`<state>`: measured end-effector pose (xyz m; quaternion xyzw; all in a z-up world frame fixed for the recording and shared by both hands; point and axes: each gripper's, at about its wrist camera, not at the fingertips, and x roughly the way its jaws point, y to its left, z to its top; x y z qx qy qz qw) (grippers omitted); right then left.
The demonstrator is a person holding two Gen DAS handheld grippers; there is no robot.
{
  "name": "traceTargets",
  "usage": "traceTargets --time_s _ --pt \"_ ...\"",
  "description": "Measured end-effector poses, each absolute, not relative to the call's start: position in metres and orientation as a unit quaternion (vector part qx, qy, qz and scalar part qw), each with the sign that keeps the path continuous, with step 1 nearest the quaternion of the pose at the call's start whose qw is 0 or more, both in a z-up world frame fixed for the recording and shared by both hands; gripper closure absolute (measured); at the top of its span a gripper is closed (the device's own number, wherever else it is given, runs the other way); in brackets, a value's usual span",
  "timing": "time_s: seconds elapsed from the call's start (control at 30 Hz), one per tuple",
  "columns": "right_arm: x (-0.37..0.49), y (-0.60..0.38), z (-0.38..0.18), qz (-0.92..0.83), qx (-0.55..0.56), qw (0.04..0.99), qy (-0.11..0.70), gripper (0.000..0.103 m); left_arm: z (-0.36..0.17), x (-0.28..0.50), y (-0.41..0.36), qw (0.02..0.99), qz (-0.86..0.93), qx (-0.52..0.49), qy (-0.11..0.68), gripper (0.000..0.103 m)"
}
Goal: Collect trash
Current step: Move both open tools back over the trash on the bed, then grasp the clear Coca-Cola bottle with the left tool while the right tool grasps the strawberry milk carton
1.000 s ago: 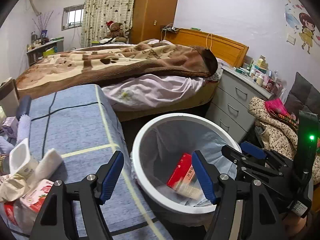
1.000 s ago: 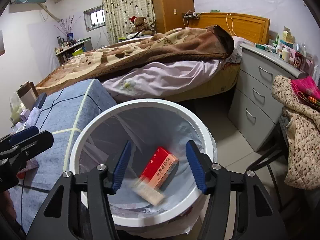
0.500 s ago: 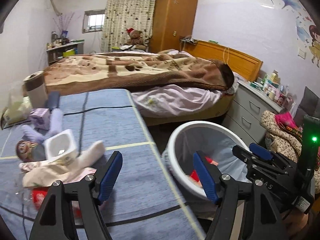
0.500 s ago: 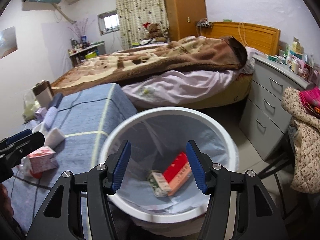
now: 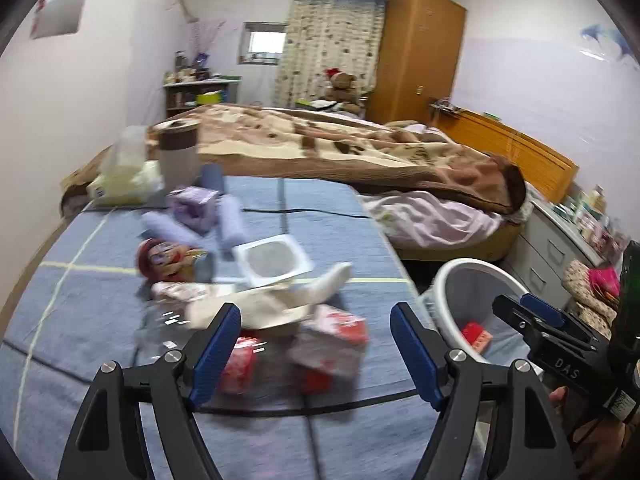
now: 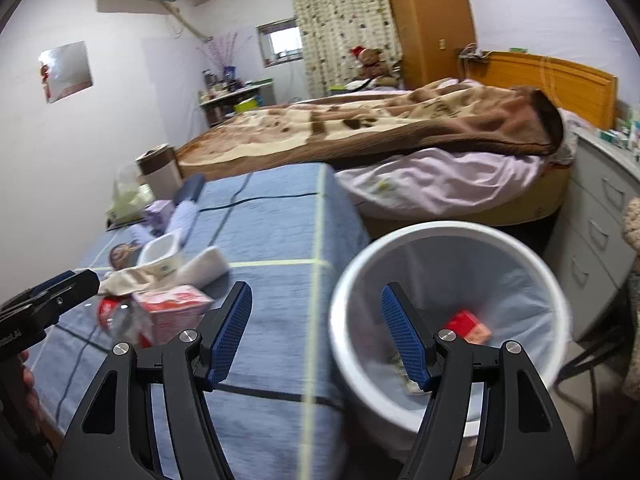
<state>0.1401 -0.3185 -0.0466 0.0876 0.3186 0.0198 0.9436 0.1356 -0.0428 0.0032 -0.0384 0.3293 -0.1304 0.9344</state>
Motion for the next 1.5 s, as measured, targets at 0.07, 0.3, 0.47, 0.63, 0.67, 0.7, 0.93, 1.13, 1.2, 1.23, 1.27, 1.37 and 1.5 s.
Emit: traceTargets --time_s 0.07,0.3,0.47,0.63,0.67,0.7,0.93,1.13,1.2,1.23,1.27,1.37,1.5 --pt "0.140 -0.309 -0.048 0.033 0.089 0.942 0.321 0.034 0.001 0.134 -0.026 0.935 -0.117 -0.046 0.331 0.026" --pt "0.152 -0.271 -0.060 0.083 0.080 0.931 0.346 0.034 -0.017 0.137 0.017 0.928 -0.078 -0.073 0.357 0.026" --pt "0.159 -0.253 -0.062 0.116 0.077 0.926 0.352 0.034 -0.031 0.146 0.029 0.920 -0.077 -0.089 0.374 0.026" --pt "0.167 -0.244 -0.064 0.122 0.079 0.921 0.363 0.034 -0.042 0.162 0.033 0.910 -0.082 -0.110 0.391 0.026" --pt "0.169 -0.241 -0.065 0.123 0.080 0.920 0.364 0.034 -0.045 0.165 0.034 0.908 -0.082 -0.112 0.396 0.026" --pt "0.170 -0.239 -0.065 0.125 0.079 0.918 0.367 0.034 -0.047 0.170 0.034 0.905 -0.082 -0.116 0.400 0.026" --pt "0.178 -0.226 -0.070 0.144 0.071 0.912 0.379 0.032 -0.060 0.192 0.040 0.894 -0.083 -0.139 0.417 0.019" --pt "0.175 -0.221 -0.077 0.150 0.049 0.904 0.398 0.032 -0.060 0.207 0.043 0.888 -0.091 -0.133 0.432 0.017" --pt "0.174 -0.223 -0.079 0.146 0.049 0.902 0.403 0.032 -0.061 0.210 0.041 0.887 -0.091 -0.128 0.434 0.017" --pt "0.173 -0.225 -0.079 0.146 0.049 0.902 0.404 0.032 -0.061 0.211 0.040 0.887 -0.091 -0.125 0.435 0.017" --pt "0.173 -0.227 -0.079 0.143 0.047 0.902 0.405 0.032 -0.061 0.213 0.038 0.887 -0.091 -0.122 0.436 0.017" --pt "0.170 -0.236 -0.081 0.117 0.042 0.904 0.409 0.032 -0.065 0.216 0.033 0.883 -0.092 -0.116 0.446 0.017" --pt "0.169 -0.249 -0.081 0.092 0.044 0.903 0.418 0.032 -0.069 0.214 0.026 0.882 -0.100 -0.094 0.451 0.016"
